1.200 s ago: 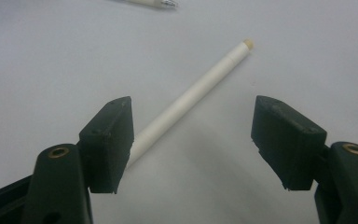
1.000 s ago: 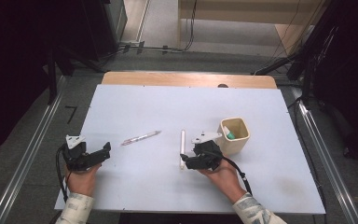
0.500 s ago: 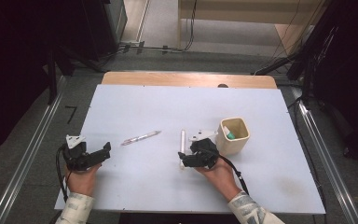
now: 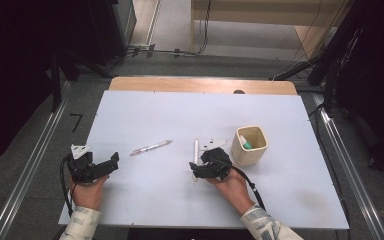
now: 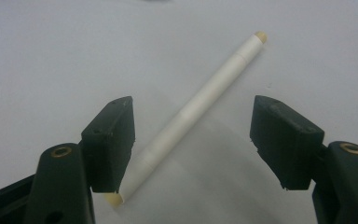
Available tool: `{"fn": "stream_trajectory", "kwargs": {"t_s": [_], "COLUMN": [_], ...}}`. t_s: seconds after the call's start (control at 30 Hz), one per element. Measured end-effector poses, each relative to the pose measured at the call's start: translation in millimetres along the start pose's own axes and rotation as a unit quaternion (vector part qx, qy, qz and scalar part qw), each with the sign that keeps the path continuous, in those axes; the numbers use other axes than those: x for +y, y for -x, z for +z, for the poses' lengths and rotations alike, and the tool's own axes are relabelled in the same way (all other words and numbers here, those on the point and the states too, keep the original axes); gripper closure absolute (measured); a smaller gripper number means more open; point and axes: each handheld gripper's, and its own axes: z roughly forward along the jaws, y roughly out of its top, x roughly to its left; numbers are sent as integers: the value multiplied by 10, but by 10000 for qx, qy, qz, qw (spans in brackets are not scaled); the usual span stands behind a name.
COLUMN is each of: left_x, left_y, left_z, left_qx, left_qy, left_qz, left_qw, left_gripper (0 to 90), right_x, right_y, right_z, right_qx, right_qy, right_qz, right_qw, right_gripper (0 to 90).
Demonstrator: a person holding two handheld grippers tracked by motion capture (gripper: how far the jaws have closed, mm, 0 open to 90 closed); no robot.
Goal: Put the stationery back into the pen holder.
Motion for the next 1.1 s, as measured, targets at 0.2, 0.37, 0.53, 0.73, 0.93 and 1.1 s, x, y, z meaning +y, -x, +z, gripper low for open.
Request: {"fn": "stream_trajectory", "kwargs": {"t_s": [0.2, 0.37, 0.53, 0.73, 0.93, 1.1], "left_x": [1, 2, 2, 3, 3, 3], "left_y": [-3, -5, -7, -7, -8, -7], "left_z": [-2, -4, -4, -5, -6, -6], "left_qx": [-7, -5, -15, -15, -13, -14], "left_qy": [9, 9, 9, 16, 18, 15], "left_qz": [-4, -4, -6, -11, -6, -5], "left_qw": [10000, 10000, 10000, 10000, 10000, 10000], "left_gripper": [38, 38, 38, 38, 38, 38], "right_x": [3, 2, -1, -3, -10, -15], "right_y": [-46, -73, -90, -95, -114, -134], "right_z": [52, 95, 130, 162, 178, 180], "right_qx": [-64, -119, -133, -165, -257, -371], "right_qy": [-70, -150, -195, -265, -298, -299], "right_qz": [4, 47, 87, 201, 180, 170], "right_qw": [10000, 9998, 9997, 9993, 9991, 9987], "right_gripper": [323, 345, 362, 376, 402, 439]}}
